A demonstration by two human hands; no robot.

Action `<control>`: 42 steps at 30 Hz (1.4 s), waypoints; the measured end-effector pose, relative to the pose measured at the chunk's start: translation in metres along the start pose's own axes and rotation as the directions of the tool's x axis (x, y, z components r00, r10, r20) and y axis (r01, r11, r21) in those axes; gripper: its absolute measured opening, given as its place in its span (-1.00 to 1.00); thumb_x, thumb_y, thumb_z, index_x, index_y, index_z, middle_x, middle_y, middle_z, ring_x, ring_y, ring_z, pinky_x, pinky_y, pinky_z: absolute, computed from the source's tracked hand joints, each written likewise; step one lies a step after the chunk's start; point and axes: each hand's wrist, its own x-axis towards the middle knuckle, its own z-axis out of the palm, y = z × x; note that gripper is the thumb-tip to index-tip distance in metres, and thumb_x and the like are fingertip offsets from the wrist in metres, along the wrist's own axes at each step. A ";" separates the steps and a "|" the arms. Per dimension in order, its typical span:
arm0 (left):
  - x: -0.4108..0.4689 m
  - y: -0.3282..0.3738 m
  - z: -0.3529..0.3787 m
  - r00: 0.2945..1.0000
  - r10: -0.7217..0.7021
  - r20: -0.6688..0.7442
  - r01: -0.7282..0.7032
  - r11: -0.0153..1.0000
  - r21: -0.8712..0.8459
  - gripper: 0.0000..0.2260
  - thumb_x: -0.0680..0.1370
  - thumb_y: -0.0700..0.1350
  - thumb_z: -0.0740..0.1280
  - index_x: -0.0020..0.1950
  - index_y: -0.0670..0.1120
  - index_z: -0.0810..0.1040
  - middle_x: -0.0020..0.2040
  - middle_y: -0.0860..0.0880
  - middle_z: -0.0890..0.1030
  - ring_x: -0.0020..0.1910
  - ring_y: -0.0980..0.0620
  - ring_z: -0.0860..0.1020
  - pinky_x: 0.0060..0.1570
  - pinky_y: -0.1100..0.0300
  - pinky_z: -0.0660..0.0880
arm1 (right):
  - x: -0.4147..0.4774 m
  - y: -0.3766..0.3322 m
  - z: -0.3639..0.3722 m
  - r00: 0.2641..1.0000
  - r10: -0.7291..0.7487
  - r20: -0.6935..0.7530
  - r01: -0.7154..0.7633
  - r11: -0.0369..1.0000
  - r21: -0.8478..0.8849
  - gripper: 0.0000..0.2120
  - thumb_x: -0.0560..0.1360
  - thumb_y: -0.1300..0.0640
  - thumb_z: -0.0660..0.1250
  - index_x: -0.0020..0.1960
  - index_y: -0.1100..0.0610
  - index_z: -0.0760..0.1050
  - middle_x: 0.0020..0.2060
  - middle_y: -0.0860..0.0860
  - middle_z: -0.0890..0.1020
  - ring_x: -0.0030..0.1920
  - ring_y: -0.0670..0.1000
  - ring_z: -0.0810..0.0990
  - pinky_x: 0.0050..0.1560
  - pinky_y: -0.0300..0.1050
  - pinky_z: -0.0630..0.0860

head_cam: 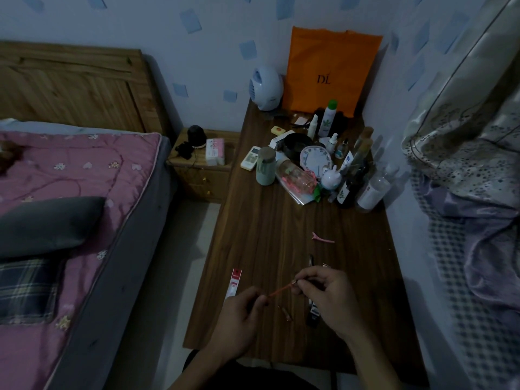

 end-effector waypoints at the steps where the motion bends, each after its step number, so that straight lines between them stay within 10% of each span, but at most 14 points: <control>1: 0.000 0.000 0.000 1.000 0.000 0.001 0.000 1.000 0.002 -0.72 0.61 -0.09 0.26 -0.29 0.16 0.46 -0.35 0.21 0.54 -0.38 0.22 0.49 -0.37 0.45 0.33 | 0.000 -0.002 -0.001 1.000 -0.004 0.009 0.005 1.000 -0.023 -0.77 0.50 0.32 0.41 -0.09 -0.02 0.67 -0.18 -0.04 0.75 -0.13 -0.05 0.75 -0.09 -0.14 0.67; 16: 0.003 -0.005 -0.009 0.995 -0.038 0.095 0.032 0.998 0.056 -0.79 0.61 -0.05 0.24 -0.18 -0.07 0.55 -0.33 0.01 0.55 -0.35 0.17 0.48 -0.30 0.13 0.42 | 0.001 -0.009 0.001 0.997 0.002 0.080 0.017 0.972 -0.235 -0.80 0.52 0.25 0.41 -0.10 -0.06 0.66 -0.27 -0.10 0.72 -0.18 -0.15 0.72 -0.12 -0.21 0.64; 24: 0.002 -0.004 -0.010 0.992 -0.107 0.069 0.111 0.992 -0.063 -0.78 0.61 -0.05 0.25 -0.23 0.12 0.52 -0.35 0.15 0.53 -0.36 0.22 0.48 -0.37 0.39 0.34 | -0.004 0.003 0.024 0.983 0.169 -0.072 -0.149 0.963 0.226 -0.77 0.55 0.28 0.36 -0.09 -0.03 0.69 -0.13 0.04 0.75 -0.14 0.04 0.75 -0.19 -0.14 0.65; 30: -0.003 -0.006 -0.007 0.977 -0.194 0.086 0.203 0.974 -0.105 -0.80 0.62 -0.04 0.23 -0.13 -0.03 0.58 -0.20 -0.07 0.63 -0.23 0.03 0.59 -0.19 0.05 0.51 | -0.003 0.012 0.036 0.978 0.186 -0.096 -0.168 0.970 0.174 -0.74 0.54 0.22 0.38 -0.09 -0.14 0.68 -0.15 -0.04 0.75 -0.13 -0.03 0.75 -0.13 -0.05 0.69; 42: -0.006 -0.003 -0.002 0.958 -0.270 0.095 0.281 0.951 -0.129 -0.80 0.62 -0.07 0.24 -0.16 0.02 0.59 -0.21 -0.02 0.65 -0.21 0.07 0.61 -0.19 0.12 0.53 | -0.002 0.015 0.033 0.979 0.192 -0.061 -0.182 0.974 0.137 -0.76 0.54 0.19 0.39 -0.10 -0.15 0.67 -0.19 -0.06 0.74 -0.15 -0.05 0.73 -0.11 0.10 0.71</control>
